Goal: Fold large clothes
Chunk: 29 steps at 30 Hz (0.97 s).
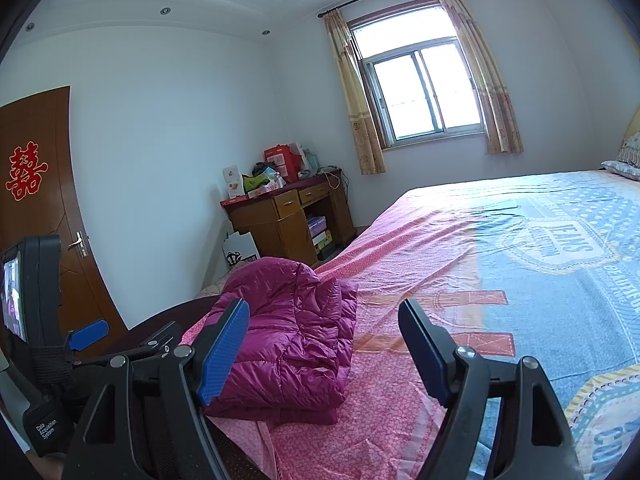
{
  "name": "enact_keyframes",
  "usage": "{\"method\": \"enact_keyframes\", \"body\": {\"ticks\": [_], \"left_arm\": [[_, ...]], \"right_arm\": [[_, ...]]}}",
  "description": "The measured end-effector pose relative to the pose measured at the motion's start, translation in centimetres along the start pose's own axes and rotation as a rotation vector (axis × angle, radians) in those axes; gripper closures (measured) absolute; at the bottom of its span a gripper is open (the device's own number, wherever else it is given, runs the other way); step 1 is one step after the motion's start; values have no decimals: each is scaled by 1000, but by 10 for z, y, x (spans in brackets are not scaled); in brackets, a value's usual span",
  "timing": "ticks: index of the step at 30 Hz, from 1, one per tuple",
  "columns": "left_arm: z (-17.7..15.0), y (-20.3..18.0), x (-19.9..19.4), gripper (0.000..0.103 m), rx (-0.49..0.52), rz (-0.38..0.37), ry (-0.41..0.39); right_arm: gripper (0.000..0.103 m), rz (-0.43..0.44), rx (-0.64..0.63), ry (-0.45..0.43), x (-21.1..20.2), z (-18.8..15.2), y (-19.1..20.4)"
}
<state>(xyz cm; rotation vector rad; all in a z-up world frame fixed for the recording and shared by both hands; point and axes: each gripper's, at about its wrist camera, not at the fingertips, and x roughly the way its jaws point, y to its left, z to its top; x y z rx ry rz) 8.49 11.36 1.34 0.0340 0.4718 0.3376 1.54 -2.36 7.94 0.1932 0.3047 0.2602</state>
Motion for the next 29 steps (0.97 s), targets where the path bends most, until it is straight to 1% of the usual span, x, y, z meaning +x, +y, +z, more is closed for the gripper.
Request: {"method": "enact_keyframes", "body": {"ticks": [9, 19, 29], "left_arm": [[2, 2, 2, 0, 7, 18, -4], [2, 4, 6, 0, 1, 11, 0], [1, 7, 14, 0, -14, -9, 40]], "right_arm": [[25, -2, -1, 4, 0, -1, 1], [25, -4, -6, 12, 2, -2, 4], [25, -8, 5, 21, 4, -4, 2]]}}
